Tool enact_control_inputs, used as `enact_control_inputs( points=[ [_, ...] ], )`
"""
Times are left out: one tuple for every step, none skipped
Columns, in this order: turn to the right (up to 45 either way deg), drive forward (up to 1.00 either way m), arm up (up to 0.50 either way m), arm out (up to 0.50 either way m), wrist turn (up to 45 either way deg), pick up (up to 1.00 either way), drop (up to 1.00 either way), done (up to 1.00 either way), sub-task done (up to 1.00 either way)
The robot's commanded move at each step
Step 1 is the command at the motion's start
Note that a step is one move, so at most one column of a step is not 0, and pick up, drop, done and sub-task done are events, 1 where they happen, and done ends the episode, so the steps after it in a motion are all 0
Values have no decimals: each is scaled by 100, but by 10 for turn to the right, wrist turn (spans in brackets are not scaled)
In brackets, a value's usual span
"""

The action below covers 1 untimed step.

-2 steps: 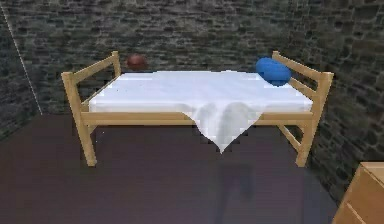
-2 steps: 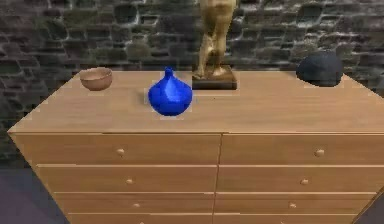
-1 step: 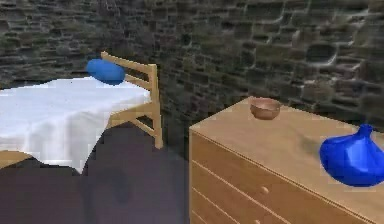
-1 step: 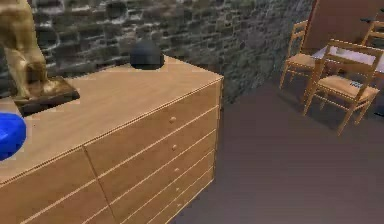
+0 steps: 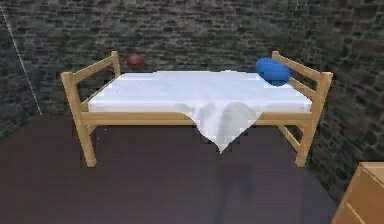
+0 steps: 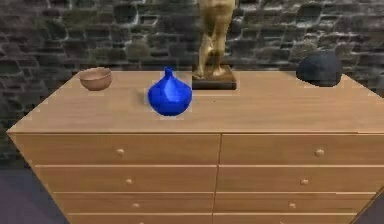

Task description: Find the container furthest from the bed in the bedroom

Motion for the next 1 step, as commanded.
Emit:
enact_control_inputs(
  points=[
    [0, 95, 0, 0, 0, 0, 0, 0, 0]
  ],
)
